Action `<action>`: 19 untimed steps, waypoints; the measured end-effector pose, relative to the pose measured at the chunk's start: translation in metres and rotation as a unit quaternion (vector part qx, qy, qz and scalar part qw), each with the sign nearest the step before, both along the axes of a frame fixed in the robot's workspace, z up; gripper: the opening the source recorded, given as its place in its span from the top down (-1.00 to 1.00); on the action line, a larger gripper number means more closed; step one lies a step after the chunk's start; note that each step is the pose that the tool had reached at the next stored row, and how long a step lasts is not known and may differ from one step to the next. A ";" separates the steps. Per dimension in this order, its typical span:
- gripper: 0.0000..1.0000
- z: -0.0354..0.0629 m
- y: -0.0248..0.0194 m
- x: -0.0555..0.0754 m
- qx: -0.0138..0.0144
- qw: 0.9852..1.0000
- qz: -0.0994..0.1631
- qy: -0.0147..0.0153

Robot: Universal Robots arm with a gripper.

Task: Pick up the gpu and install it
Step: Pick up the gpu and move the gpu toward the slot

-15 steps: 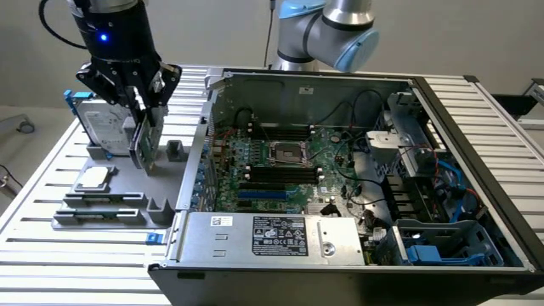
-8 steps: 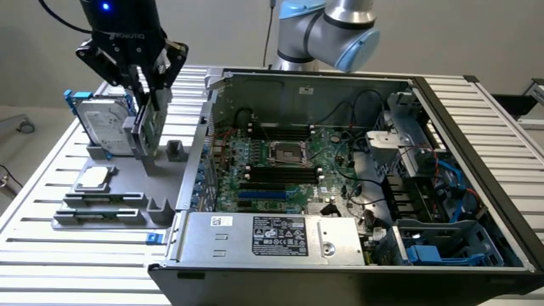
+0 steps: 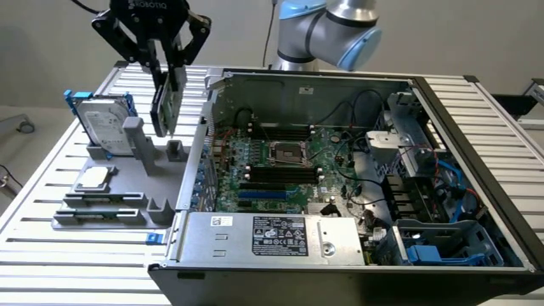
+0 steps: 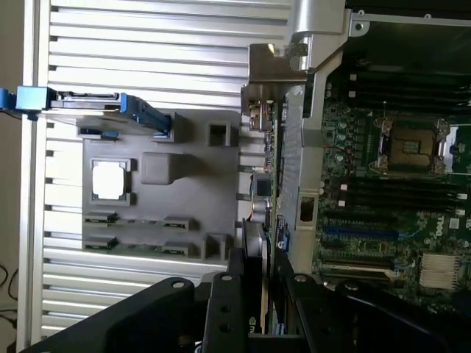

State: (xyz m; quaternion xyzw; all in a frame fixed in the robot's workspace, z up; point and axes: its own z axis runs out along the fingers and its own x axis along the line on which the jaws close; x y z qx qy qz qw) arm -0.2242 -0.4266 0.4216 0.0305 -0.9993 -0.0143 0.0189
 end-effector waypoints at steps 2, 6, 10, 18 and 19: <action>0.47 0.0008 0.0000 0.009 0.001 1.000 0.000 0.000; 0.47 0.0008 0.0000 0.027 0.002 1.000 0.000 0.000; 0.47 0.0003 0.0000 0.046 0.002 1.000 0.000 0.000; 0.47 -0.0102 0.0001 0.082 0.002 1.000 0.000 0.000; 0.47 -0.0120 0.0002 0.086 0.002 1.000 0.000 0.000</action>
